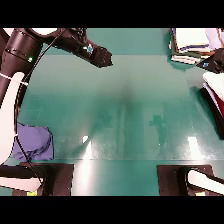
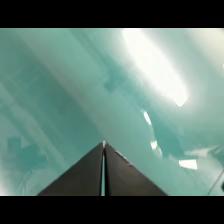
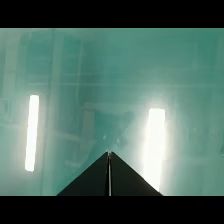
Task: Fold the shirts.
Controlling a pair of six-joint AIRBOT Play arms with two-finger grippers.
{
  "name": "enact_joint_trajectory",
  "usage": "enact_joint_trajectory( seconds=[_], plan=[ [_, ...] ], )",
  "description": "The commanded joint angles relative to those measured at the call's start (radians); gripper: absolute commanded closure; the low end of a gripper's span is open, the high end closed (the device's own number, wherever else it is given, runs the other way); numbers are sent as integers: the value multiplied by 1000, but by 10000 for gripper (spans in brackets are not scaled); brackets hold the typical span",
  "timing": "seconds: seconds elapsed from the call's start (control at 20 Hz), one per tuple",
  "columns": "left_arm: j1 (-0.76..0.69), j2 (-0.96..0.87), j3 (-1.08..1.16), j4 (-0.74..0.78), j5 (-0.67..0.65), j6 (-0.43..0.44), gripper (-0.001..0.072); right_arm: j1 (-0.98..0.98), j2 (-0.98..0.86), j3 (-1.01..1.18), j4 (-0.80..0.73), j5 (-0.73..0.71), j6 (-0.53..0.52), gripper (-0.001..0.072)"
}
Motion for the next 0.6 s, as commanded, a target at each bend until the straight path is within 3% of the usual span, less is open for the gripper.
enact_joint_trajectory(
  seconds=[0.0,0.2,0.35,0.55],
  plan=[
    [6,3,3,-9,24,-4,678,1,0,0,0,27,0,694],
    [113,80,-22,19,-250,11,679,1,1,0,0,36,0,693],
    [248,258,-144,96,-271,-13,679,1,1,0,-1,48,-2,693],
    [457,552,-444,373,-319,-97,678,1,0,0,-1,41,-29,693]
  ],
)
